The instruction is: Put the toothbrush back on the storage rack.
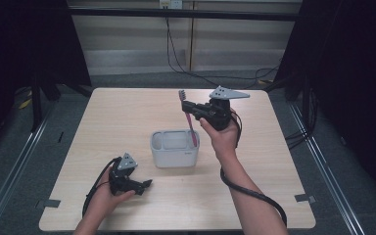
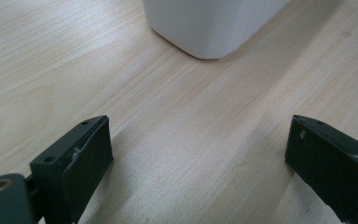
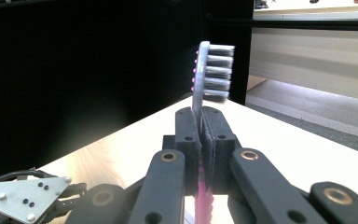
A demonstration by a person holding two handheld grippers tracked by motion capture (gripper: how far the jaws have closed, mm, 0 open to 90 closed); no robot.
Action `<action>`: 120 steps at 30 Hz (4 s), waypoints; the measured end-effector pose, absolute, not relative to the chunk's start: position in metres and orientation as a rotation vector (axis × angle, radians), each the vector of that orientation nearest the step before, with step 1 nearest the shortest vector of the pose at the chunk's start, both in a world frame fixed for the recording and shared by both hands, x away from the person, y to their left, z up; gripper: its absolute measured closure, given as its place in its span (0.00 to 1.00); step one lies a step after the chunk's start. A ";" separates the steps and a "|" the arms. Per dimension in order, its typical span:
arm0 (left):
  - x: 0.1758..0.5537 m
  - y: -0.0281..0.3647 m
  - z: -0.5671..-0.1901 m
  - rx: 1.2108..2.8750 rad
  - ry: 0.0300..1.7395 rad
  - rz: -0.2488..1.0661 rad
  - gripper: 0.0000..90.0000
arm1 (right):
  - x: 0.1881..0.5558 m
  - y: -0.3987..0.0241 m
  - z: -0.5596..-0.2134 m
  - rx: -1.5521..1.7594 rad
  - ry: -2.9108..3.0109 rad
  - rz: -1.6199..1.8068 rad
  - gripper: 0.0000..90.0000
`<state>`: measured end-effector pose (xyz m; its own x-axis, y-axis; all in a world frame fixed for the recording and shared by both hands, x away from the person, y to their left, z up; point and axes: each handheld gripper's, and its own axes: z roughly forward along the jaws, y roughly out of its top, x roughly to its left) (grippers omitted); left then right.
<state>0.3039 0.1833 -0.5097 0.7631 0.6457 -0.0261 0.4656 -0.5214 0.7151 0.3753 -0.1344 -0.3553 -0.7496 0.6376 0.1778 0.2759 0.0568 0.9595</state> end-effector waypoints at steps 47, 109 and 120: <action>0.304 0.184 -0.510 2.222 0.824 0.315 0.08 | 0.368 -0.152 -0.382 0.959 2.056 1.738 0.95; 0.304 0.184 -0.510 2.223 0.824 0.318 0.08 | 0.336 -0.167 -0.412 0.909 2.124 1.695 0.95; 0.304 0.184 -0.510 2.223 0.824 0.318 0.08 | 0.333 -0.167 -0.414 0.902 2.130 1.696 0.95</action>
